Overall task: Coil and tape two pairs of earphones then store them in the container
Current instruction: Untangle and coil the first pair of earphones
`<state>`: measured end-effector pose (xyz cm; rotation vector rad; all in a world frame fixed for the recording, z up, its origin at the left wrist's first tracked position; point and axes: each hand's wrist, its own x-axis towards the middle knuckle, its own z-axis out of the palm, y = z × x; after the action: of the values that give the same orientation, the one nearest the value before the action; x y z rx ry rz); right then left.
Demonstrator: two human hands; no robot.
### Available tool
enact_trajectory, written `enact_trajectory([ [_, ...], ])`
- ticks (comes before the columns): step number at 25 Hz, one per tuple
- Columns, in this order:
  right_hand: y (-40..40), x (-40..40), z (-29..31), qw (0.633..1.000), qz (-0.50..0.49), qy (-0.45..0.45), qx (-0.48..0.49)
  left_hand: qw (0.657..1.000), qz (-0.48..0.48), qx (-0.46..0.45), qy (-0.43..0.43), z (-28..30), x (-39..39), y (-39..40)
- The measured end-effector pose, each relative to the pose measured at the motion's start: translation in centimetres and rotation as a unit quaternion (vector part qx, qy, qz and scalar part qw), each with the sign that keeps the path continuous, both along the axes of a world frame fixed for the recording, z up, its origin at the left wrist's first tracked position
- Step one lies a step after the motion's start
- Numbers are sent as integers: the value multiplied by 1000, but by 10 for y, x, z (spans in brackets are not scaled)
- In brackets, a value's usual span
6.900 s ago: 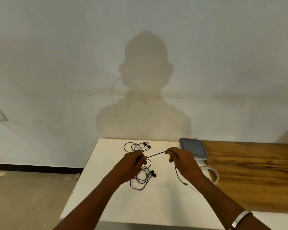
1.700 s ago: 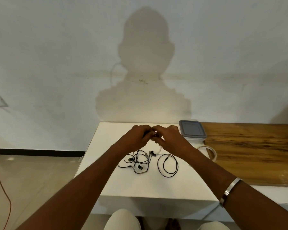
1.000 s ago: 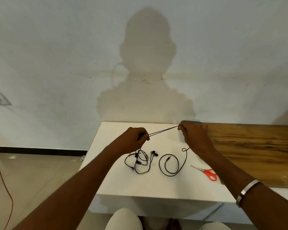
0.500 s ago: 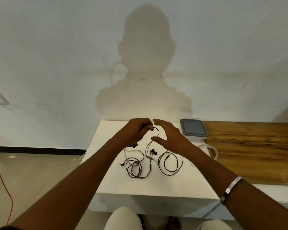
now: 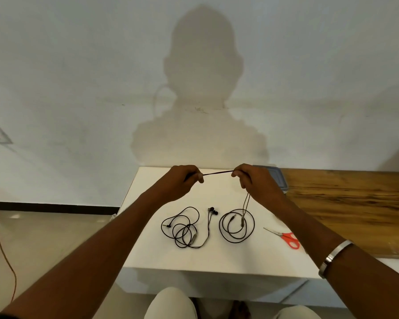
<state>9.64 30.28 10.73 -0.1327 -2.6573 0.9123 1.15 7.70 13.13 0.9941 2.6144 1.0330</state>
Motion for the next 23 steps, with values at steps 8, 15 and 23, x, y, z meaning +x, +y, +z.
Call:
enact_trajectory([
  [8,11,7,-9,998,-62,4,-1,991,13,38,-128,-11,11,0],
  [15,-1,14,-34,997,-58,-34,-50,817,-24,221,-532,-8,43,-7],
  [23,-28,14,-54,996,-14,-76,-48,704,-124,330,-616,-4,69,-3],
])
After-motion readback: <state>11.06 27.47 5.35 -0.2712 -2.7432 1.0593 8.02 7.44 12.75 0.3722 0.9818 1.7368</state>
